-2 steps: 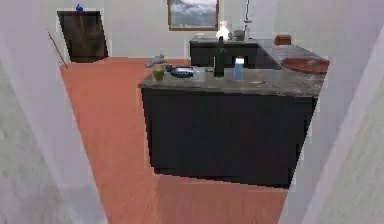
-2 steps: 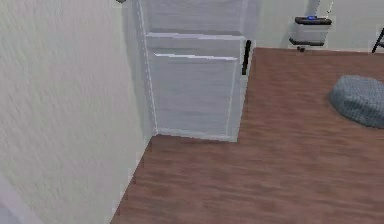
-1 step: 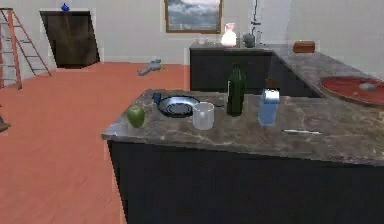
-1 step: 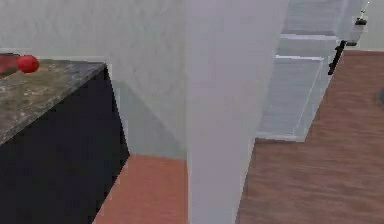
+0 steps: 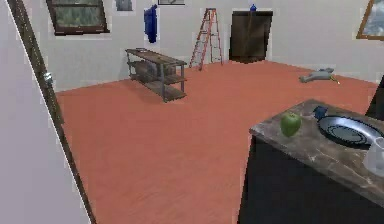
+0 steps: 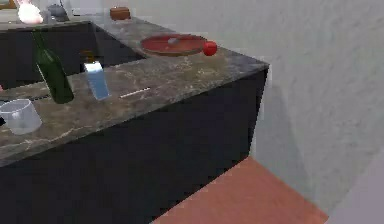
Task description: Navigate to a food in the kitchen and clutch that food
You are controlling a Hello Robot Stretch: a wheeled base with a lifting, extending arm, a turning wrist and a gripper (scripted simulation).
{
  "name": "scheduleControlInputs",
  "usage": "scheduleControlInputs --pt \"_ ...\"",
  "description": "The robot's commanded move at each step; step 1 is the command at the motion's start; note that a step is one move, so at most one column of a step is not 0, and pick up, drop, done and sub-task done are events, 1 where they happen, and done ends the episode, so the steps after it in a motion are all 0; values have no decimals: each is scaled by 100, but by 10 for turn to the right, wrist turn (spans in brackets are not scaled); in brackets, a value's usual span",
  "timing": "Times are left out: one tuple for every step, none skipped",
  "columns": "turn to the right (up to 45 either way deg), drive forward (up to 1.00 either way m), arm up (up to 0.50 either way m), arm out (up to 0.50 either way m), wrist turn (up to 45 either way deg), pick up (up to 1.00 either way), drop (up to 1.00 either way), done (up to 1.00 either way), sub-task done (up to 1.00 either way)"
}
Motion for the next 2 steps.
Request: scheduleControlInputs --pt "-450 0 0 0 0 0 0 0 0" --pt "-150 0 0 0 0 0 0 0 0"
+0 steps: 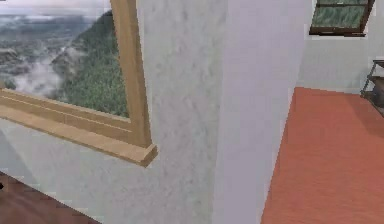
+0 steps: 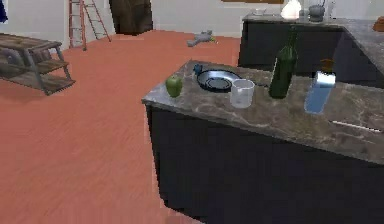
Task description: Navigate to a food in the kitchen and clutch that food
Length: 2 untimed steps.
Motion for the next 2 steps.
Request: scheduleControlInputs --pt "450 0 0 0 0 0 0 0 0" --pt "360 0 0 0 0 0 0 0 0"
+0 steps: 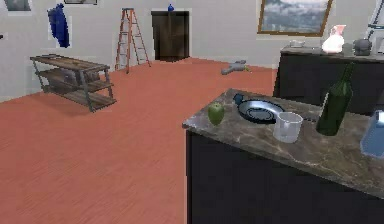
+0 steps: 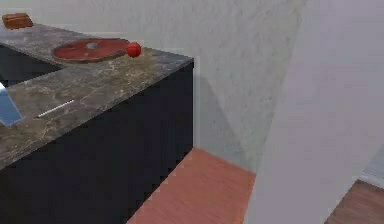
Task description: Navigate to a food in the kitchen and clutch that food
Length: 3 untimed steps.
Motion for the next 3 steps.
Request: scheduleControlInputs --pt "0 45 0 0 0 0 0 0 0" --pt "-450 0 0 0 0 0 0 0 0" --pt "-270 0 0 0 0 0 0 0 0"
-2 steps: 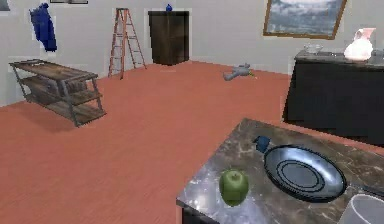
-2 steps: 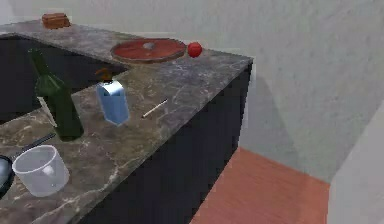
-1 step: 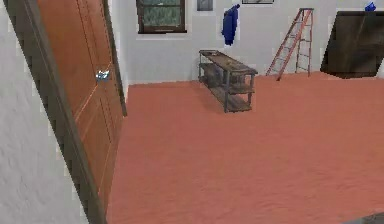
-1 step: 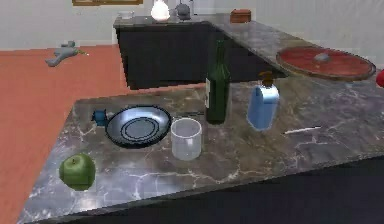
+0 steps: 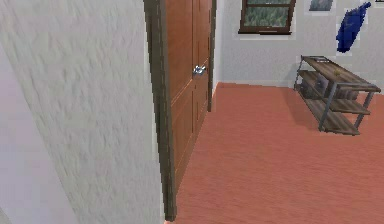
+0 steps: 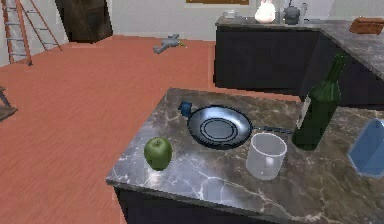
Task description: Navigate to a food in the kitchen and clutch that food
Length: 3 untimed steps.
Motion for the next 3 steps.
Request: scheduleControlInputs --pt "0 0 50 0 0 0 0 0 0" --pt "0 0 38 0 0 0 0 0 0" --pt "0 0 0 10 0 0 0 0 0"
